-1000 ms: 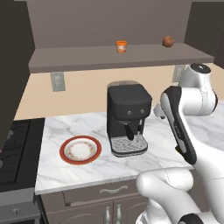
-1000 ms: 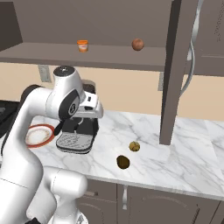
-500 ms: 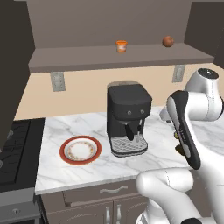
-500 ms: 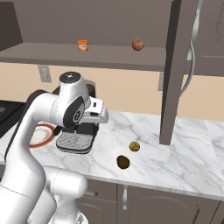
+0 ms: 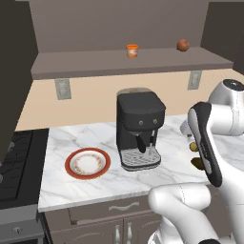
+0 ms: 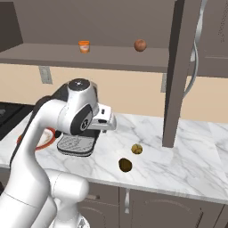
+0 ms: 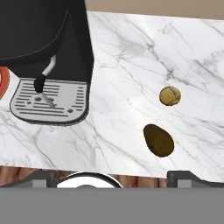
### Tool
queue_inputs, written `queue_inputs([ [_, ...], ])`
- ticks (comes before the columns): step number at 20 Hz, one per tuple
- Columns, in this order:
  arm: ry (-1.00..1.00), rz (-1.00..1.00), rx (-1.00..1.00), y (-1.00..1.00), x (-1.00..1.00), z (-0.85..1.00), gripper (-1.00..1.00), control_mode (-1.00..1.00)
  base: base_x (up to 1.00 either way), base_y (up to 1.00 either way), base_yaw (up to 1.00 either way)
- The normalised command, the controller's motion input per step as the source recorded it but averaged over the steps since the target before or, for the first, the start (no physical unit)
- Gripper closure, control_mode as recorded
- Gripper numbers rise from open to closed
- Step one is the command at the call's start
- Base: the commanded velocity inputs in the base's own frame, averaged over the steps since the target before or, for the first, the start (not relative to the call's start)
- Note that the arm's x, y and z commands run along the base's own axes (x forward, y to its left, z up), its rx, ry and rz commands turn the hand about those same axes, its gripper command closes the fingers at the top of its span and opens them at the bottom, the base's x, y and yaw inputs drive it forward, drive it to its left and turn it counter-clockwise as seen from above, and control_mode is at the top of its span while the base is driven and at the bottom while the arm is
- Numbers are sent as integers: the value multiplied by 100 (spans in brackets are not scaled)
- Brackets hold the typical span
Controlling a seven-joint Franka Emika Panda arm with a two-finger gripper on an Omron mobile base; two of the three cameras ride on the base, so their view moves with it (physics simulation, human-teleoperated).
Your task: Pick the avocado and bread from the counter and place them on the plate. Then pick the jam from the cabinet and place it next to the plate. Lastly close the cabinet door.
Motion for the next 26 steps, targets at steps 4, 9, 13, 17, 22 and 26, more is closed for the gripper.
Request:
queue_inputs([
  [4, 0, 0, 0, -19, -4, -11, -100, -100, 0, 0, 0],
  [9, 0, 0, 0, -19, -6, -9, -100, -100, 0, 0, 0],
  [13, 2, 0, 0, -10, 0, -14, -100, -100, 0, 0, 0],
  [17, 3, 0, 0, -10, 0, -16, -100, -100, 0, 0, 0],
  [22, 4, 0, 0, -9, 0, -21, -100, -100, 0, 0, 0],
  [26, 4, 0, 0, -11, 0, -21, -100, -100, 0, 0, 0],
])
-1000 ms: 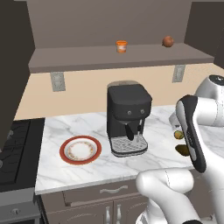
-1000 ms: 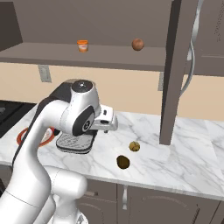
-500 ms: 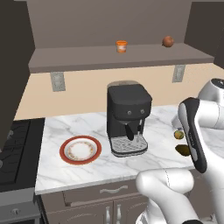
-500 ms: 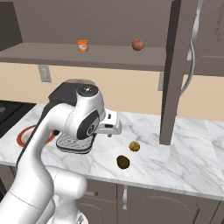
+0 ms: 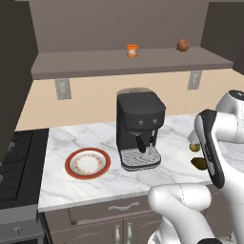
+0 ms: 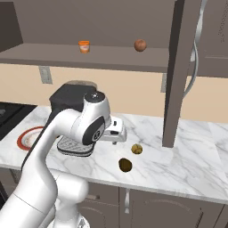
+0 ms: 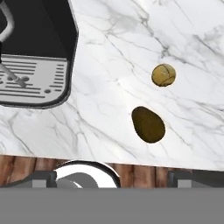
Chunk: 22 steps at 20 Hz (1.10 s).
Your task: Pick the avocado and bread from the counter and place them on the plate. Then pick the jam from the cabinet and place it next to the plate. Lastly close the cabinet door.
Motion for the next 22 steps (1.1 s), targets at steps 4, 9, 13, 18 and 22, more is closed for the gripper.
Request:
queue_inputs([
  [4, 3, 0, 0, -11, 0, -18, -100, -100, 0, 0, 0],
  [9, 5, 0, 0, -6, 0, -18, -100, -100, 0, 0, 0],
  [13, 5, 1, 0, -7, 0, -16, -100, -100, 0, 0, 0],
  [18, 5, 3, 0, -5, 0, -15, -100, -100, 0, 0, 0],
  [22, 2, 3, 0, -8, 0, -10, -100, -100, 0, 0, 0],
])
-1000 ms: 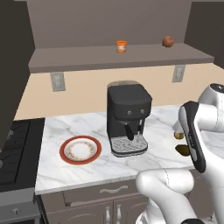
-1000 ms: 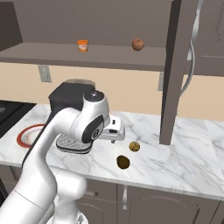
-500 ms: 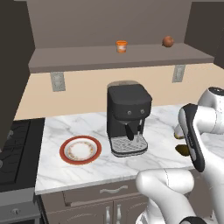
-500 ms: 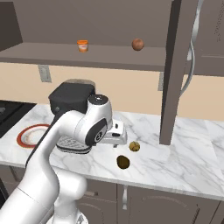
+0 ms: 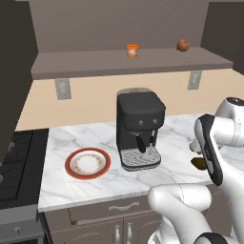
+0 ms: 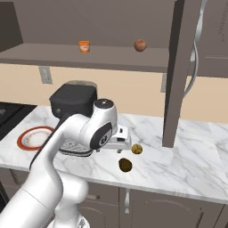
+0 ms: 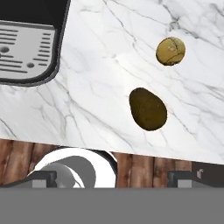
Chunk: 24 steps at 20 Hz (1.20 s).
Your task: Pick the avocado and bread from the counter and place them on the plate. Then pick the jam from the cabinet and place it next to the plate. Lastly close the cabinet door.
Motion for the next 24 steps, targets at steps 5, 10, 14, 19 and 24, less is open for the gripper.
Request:
queue_inputs([
  [5, 1, 2, 0, -5, 0, -13, -100, -100, 0, 0, 0],
  [10, 1, 1, 0, -5, 0, -13, -100, -100, 0, 0, 0],
  [14, 0, 0, 0, 0, 1, -14, -100, -100, 0, 0, 0],
  [19, 0, 0, 0, 0, 2, -13, -100, -100, 0, 0, 0],
  [24, 0, 0, 0, -1, 3, -10, -100, -100, 0, 0, 0],
])
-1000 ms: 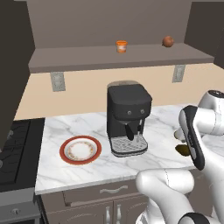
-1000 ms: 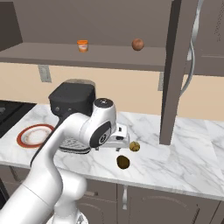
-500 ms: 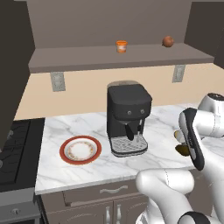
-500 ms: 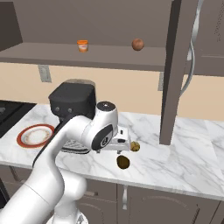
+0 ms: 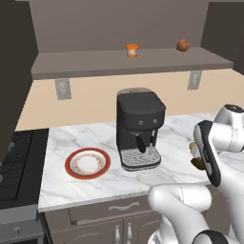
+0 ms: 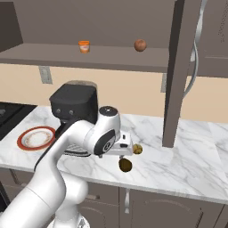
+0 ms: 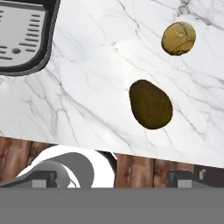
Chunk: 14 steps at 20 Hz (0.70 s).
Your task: Pick the avocado and bread from the counter and place them on the plate. Then pick the jam from the cabinet and place it next to the plate. Lastly close the cabinet door.
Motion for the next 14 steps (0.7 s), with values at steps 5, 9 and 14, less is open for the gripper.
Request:
queue_inputs([
  [5, 0, 0, 0, -2, 2, -9, -100, -100, 0, 0, 0],
  [9, 0, 0, 0, -4, 1, -6, -100, -100, 0, 0, 0],
  [14, 0, 0, 0, -5, 5, -5, -100, -100, 0, 0, 0],
])
